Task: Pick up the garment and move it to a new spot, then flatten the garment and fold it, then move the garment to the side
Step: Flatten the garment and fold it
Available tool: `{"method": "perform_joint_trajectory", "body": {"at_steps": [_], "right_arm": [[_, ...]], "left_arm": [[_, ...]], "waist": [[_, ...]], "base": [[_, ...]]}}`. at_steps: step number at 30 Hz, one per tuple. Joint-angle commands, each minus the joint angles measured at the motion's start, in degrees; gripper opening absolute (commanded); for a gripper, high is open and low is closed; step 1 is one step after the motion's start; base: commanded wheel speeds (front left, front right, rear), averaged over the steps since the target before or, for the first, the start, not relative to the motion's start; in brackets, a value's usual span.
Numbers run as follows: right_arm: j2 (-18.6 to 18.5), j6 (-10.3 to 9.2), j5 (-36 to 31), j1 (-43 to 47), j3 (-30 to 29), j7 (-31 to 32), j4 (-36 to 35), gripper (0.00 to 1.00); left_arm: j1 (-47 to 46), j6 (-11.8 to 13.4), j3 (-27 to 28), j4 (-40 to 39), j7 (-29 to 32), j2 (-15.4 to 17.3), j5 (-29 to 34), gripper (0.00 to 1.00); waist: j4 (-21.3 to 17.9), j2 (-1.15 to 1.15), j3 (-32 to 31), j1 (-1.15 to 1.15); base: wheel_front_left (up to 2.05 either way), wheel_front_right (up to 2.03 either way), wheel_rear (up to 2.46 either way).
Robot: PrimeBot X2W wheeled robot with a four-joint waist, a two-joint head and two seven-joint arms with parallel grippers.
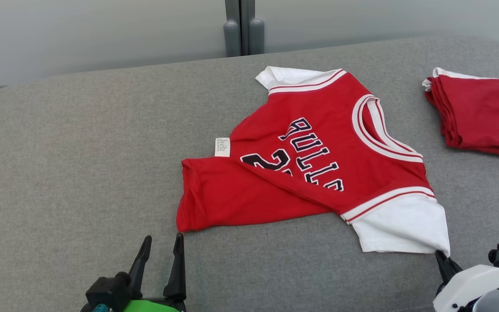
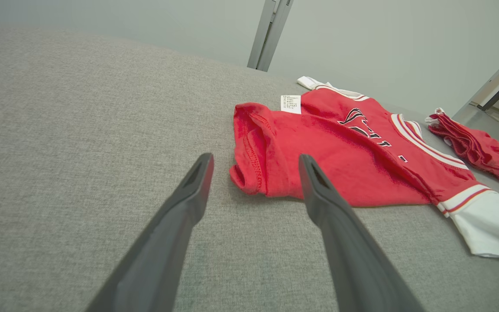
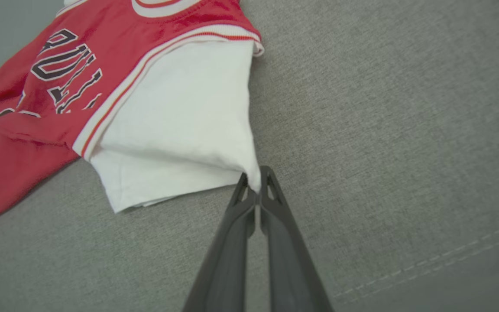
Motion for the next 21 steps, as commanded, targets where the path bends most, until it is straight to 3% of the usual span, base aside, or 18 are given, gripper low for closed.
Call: {"method": "perform_joint_trajectory", "body": {"at_steps": [1, 2, 7, 10, 16, 21], "right_arm": [[-0.1, -0.05, 0.1, 1.1, -0.6, 1.3, -0.7, 0.89], [-0.4, -0.04, -0.7, 1.4, -0.8, 2.3, -1.3, 1.0], [-2.1, -0.02, -6.6, 3.1, -2.0, 3.8, -3.6, 1.0], [-3.3, -0.03, -10.8, 2.9, -3.4, 0.8, -6.3, 1.0], [-4.0, -0.05, -16.6, 2.5, -2.8, -15.4, -10.6, 1.0], [-4.5, -0.07, -19.0, 4.7, -0.4, -28.2, -9.3, 1.0]], "left_arm": [[-0.3, 0.0, 0.1, 0.0, -0.2, 0.2, 0.1, 1.0], [-0.2, -0.1, 0.1, 0.1, -0.2, 0.2, 0.2, 1.0], [0.2, 0.1, 0.2, 0.1, -0.2, 0.2, 0.1, 1.0], [0.5, 0.1, 0.2, 0.0, -0.2, 0.2, -0.1, 1.0], [1.6, 0.2, 0.1, 0.1, -0.2, 0.2, -0.1, 1.0], [2.2, 0.5, 0.5, -0.2, -0.2, 0.2, 0.1, 1.0]], "waist": [[0.1, 0.0, -0.1, 0.0], [0.2, 0.0, -0.2, 0.0], [0.9, 0.0, -0.5, 0.0], [1.2, 0.0, -0.7, 0.0], [1.9, 0.0, -2.0, 0.0], [2.6, 0.0, -3.1, 0.0]], "base": [[0.0, 0.0, 0.0], [0.0, 0.0, 0.0], [0.0, 0.0, 0.0], [0.0, 0.0, 0.0], [0.0, 0.0, 0.0], [0.0, 0.0, 0.0]]}}
